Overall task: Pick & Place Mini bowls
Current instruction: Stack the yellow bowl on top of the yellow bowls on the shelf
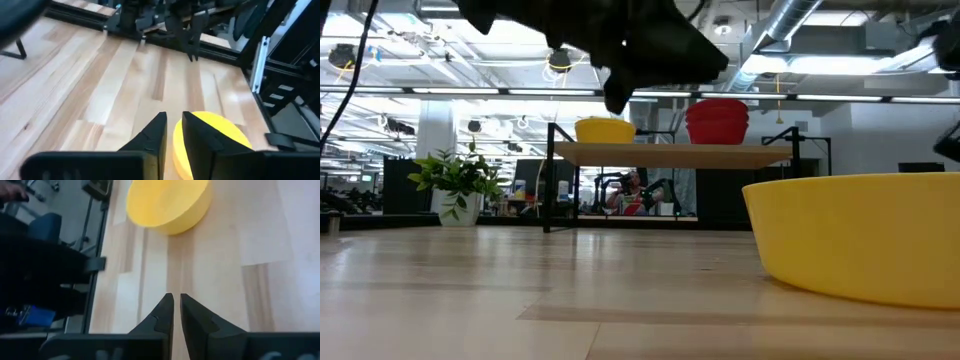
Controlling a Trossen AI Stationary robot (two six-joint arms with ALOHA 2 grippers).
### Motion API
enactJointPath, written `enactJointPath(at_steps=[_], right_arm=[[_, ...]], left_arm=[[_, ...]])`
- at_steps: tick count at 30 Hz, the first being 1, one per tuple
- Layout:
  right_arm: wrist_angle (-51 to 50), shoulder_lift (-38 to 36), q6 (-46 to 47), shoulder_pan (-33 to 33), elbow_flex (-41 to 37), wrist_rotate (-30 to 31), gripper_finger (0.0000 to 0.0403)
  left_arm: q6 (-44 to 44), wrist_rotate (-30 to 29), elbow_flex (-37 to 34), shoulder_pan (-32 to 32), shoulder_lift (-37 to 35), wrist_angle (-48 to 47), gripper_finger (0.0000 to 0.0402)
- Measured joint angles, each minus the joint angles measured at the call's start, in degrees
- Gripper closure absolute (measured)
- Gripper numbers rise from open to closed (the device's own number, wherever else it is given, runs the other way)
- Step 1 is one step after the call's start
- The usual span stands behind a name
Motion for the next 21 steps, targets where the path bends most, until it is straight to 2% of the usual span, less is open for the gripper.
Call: enactJointPath(at_steps=[11, 18, 21], right_arm=[[-0.04, 0.33, -0.06, -8.21, 0.0, 0.04, 0.0366], [12.06, 1.98, -0.29, -10.35, 0.05, 0.13, 0.0348], [13.24, 3.63, -3.67, -10.11, 2.12, 0.13, 0.0338]], left_arm=[[0.0, 0.25, -0.26, 0.42, 1.31, -5.61, 0.0303], [0.01, 0.36, -0.24, -1.37, 1.31, -6.55, 0.0289], [-0.02, 0.33, -0.24, -1.91, 1.31, -7.56, 0.0289]])
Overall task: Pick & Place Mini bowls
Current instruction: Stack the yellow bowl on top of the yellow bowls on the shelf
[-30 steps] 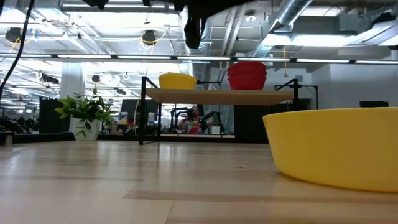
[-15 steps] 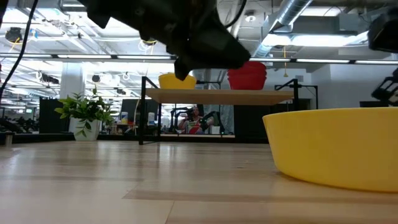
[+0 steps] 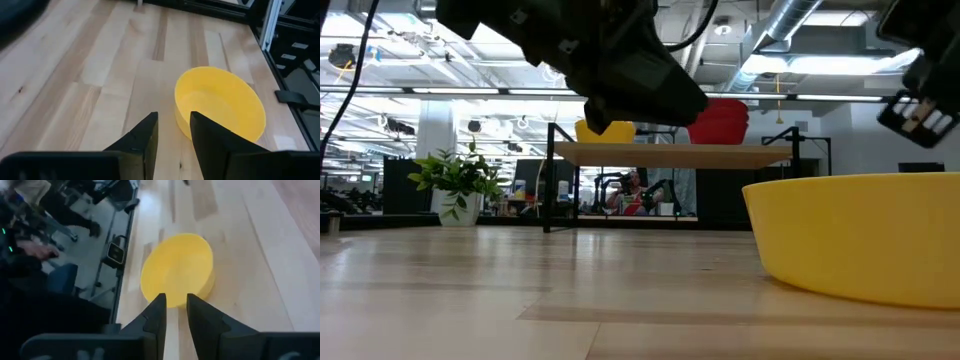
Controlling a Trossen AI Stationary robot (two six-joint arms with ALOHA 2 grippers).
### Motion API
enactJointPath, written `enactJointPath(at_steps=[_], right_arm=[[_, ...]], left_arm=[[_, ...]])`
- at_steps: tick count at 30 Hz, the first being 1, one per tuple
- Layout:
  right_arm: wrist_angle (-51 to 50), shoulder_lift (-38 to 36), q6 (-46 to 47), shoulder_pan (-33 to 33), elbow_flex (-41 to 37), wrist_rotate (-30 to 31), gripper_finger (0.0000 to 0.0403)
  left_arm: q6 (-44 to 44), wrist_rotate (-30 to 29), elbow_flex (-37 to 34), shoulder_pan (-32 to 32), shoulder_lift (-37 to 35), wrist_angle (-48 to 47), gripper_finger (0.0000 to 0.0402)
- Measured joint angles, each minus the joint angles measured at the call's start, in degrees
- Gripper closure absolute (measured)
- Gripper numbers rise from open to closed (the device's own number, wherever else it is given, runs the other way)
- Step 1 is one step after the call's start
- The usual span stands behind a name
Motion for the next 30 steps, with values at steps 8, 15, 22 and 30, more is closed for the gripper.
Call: enactJointPath(at_steps=[8, 15, 22, 30], right_arm=[[0.11, 10.53, -14.75, 3.82, 1.57, -0.36, 0.0319], [0.98, 19.2, -30.25, 6.02, 8.12, -0.83, 0.0319], [-8.2, 28.81, -45.94, 5.66, 16.69, -0.14, 0.0319], [-13.17, 38.36, -56.36, 4.99, 24.98, 1.76, 0.0319]], left_arm=[[3.42, 0.4, 2.77, -2.39, -0.78, 1.61, 0.029], [4.98, 0.67, 2.71, -4.16, -1.82, -8.91, 0.0291], [4.31, -0.32, 2.69, -4.09, -5.16, -15.12, 0.0291], [4.31, -0.54, 2.67, -3.67, -10.31, -19.15, 0.0291]])
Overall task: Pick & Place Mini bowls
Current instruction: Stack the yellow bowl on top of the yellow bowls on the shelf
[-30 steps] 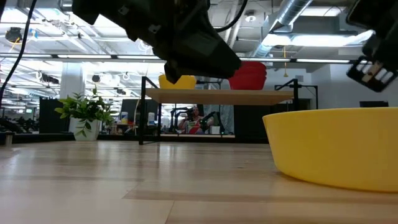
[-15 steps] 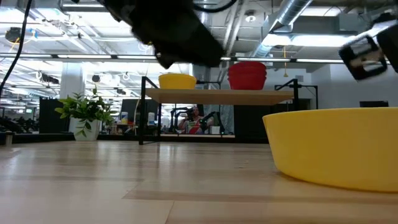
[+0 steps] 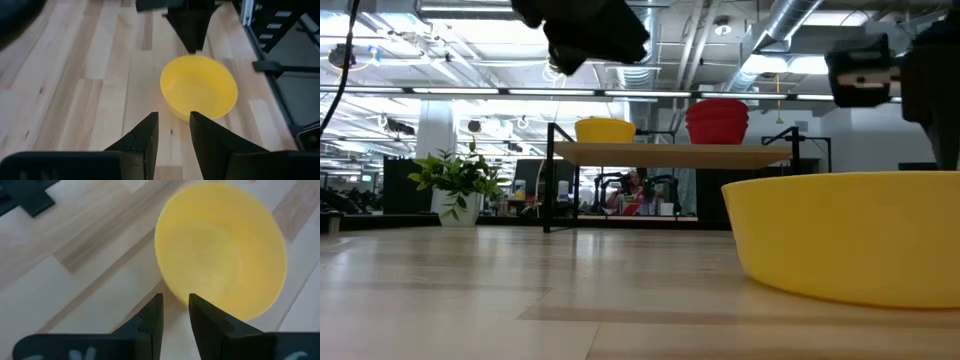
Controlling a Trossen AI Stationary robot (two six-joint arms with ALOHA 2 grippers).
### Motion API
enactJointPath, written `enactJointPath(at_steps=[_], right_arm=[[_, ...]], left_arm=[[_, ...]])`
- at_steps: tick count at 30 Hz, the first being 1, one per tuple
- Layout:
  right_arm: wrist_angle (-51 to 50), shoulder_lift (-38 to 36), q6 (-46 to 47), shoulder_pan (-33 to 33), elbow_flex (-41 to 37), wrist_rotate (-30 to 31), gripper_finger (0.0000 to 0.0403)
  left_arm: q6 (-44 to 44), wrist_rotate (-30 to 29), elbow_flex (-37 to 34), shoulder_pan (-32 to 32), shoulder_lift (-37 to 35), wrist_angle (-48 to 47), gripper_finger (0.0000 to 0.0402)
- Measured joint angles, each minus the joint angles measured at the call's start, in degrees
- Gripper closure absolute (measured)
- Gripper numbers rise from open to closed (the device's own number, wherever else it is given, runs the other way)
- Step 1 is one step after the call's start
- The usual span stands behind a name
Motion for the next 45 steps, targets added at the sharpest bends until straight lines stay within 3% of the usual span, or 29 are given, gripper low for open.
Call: enactJointPath(at_steps=[9, 23, 28, 31, 33, 45], right_arm=[[-0.65, 1.55, -3.23, -0.74, 1.6, 0.41, 0.0319], [1.77, 5.11, -8.54, -0.73, 1.58, -0.21, 0.0321], [1.12, 4.94, -8.8, -0.87, 1.92, 1.3, 0.0342], [-0.01, 4.94, -9.08, -1.01, 2.58, 1.3, 0.0373], [-1.98, 4.94, -9.09, -1.36, 3.68, 1.06, 0.0394], [-17.75, 4.01, -13.04, -6.53, 14.17, -1.06, 0.0401]], left_arm=[[0.0, -0.61, 0.02, -0.01, -4.27, -2.84, 0.0291], [-0.04, -1.73, 0.0, -0.02, -4.51, -2.85, 0.0291], [-0.04, -1.73, -0.02, -0.02, -4.5, -2.85, 0.0291], [-0.04, -1.73, -0.02, -0.02, -4.49, -2.85, 0.0291], [-0.04, -1.71, -0.02, -0.02, -4.49, -2.85, 0.0291], [6.75, -1.72, -0.02, 0.13, -4.47, -2.81, 0.0291]])
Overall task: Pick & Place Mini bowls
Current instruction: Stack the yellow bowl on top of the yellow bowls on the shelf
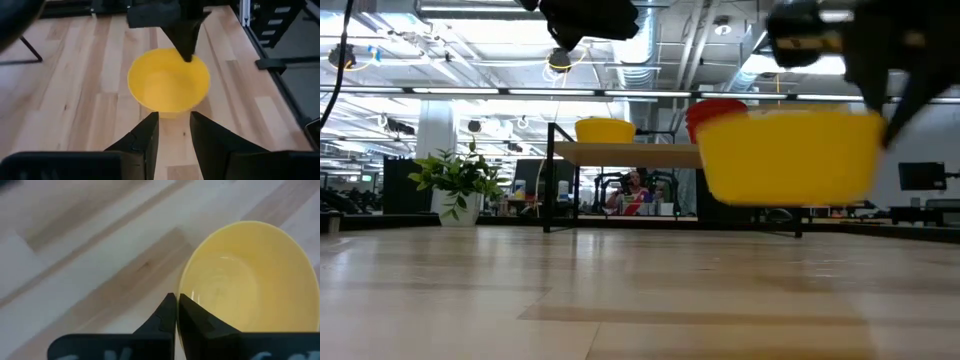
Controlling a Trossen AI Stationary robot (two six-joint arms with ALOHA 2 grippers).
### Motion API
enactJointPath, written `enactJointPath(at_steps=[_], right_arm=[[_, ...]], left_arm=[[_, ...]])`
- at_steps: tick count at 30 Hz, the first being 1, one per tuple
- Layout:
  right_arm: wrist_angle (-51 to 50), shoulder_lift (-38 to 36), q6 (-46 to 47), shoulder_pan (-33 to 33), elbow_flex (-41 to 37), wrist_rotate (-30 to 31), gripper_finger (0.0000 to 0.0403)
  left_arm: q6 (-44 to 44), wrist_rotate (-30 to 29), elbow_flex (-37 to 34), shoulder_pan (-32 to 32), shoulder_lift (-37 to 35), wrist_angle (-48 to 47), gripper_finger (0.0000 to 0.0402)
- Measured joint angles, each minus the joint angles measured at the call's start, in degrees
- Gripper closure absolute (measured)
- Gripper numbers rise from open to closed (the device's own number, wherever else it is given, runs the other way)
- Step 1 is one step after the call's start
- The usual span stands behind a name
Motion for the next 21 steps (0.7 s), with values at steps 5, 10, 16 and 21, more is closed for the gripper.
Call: enactJointPath(at_steps=[5, 10, 16, 21], right_arm=[[-1.03, -2.59, -0.07, -4.64, 3.99, -7.05, 0.0402], [-1.64, -5.4, 3.22, -9.86, 8.0, -14.74, 0.0402], [-2.54, -5.62, 6.5, -14.12, 12.1, -17.3, 0.0402], [-1.81, -2.33, 8.56, -17.01, 13.66, -17.36, 0.0403]], left_arm=[[7.93, -1.43, -0.04, 0.29, -0.98, -0.08, 0.0291], [21.1, -7.3, -0.04, 0.38, -4.58, -2.36, 0.0291], [25.0, -5.0, -0.04, 6.02, -12.25, -12.84, 0.0291], [29.44, 2.26, -0.04, 12.06, -16.49, -23.47, 0.0291]])
